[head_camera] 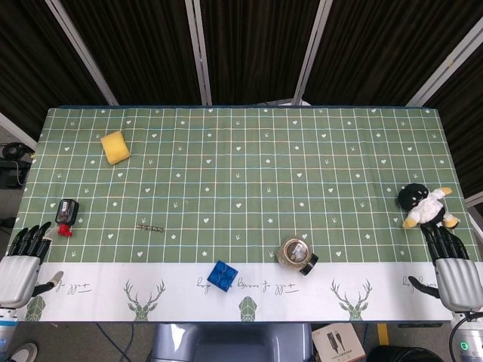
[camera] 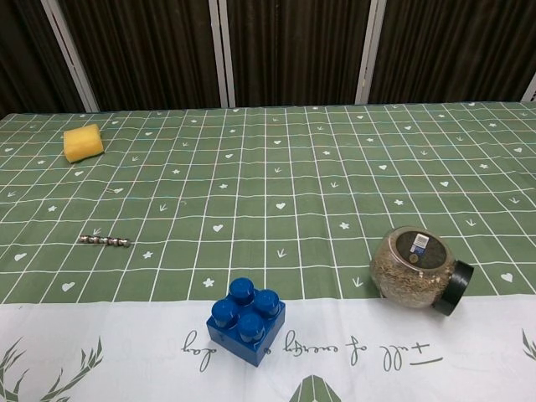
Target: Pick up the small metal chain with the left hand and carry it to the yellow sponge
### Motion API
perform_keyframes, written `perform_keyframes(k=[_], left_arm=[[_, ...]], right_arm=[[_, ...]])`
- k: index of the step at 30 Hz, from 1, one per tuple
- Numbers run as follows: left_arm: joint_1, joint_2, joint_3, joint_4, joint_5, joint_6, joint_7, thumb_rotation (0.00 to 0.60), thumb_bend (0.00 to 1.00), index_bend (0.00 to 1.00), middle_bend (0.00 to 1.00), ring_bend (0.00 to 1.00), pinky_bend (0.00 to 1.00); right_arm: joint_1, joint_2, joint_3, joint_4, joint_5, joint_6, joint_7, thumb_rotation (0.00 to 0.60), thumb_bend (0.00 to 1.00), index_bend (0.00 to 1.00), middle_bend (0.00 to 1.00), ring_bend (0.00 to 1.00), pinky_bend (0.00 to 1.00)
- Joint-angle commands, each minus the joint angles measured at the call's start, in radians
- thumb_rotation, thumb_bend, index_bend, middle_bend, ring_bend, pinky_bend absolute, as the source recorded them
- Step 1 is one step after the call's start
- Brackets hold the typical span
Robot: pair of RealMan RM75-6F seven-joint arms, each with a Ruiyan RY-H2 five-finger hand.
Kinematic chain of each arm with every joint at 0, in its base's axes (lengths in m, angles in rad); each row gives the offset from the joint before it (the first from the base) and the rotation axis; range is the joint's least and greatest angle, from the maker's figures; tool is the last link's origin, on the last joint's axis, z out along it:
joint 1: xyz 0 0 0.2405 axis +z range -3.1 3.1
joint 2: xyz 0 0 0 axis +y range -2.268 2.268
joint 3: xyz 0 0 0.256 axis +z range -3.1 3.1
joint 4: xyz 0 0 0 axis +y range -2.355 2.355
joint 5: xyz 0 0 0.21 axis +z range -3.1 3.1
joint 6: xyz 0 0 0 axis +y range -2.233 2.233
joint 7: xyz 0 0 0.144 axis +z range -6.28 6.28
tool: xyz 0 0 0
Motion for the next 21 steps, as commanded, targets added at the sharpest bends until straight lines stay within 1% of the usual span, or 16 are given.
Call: perform_keyframes(k=[1, 4, 6, 8, 14, 18, 21], left_arm=[[-0.016, -0.001, -0.013, -0.011, -0.004, -0.013, -0.004, 0.6, 0.2, 0.08, 0.0, 0.0, 0.0], [-0.049, -0.01, -0.038, -0.03, -0.021, -0.049, 0.018, 0.6, 0.28, 0.22, 0.0, 0.0, 0.0], [-0.075, -0.019, -0.056, -0.046, -0.044, -0.088, 0.04, 0.6, 0.33, 0.34, 0.0, 0.0, 0.0], [-0.1, -0.027, -0.076, -0.062, -0.072, -0.127, 0.071, 0.6, 0.35, 0.39, 0.0, 0.0, 0.0], [-0.172, -0.076, -0.123, -0.073, -0.138, -0.217, 0.185, 0.6, 0.37, 0.45, 0.0, 0.0, 0.0], [-0.221, -0.129, -0.15, -0.071, -0.185, -0.27, 0.262, 0.6, 0.38, 0.46, 0.0, 0.0, 0.0], [-0.251, -0.164, -0.162, -0.064, -0.209, -0.297, 0.313, 0.6, 0.39, 0.46, 0.0, 0.0, 0.0]], right_arm=[[0.0, 0.0, 0.0, -0.002, -0.002, 0.003, 0.001, 0.6, 0.04, 0.06, 0.0, 0.0, 0.12], [0.001, -0.001, 0.0, -0.002, -0.004, 0.003, 0.003, 0.6, 0.04, 0.06, 0.0, 0.0, 0.12], [0.002, -0.002, 0.002, -0.002, -0.005, 0.004, 0.005, 0.6, 0.04, 0.06, 0.0, 0.0, 0.12], [0.003, -0.002, 0.002, -0.001, -0.005, 0.003, 0.008, 0.6, 0.04, 0.06, 0.0, 0.0, 0.12], [0.004, -0.002, 0.004, 0.0, -0.003, 0.003, 0.024, 0.6, 0.04, 0.06, 0.0, 0.0, 0.12], [0.001, 0.0, 0.006, -0.002, 0.003, 0.003, 0.039, 0.6, 0.04, 0.06, 0.0, 0.0, 0.12], [0.0, 0.001, 0.008, -0.005, 0.009, 0.001, 0.052, 0.6, 0.04, 0.06, 0.0, 0.0, 0.12]])
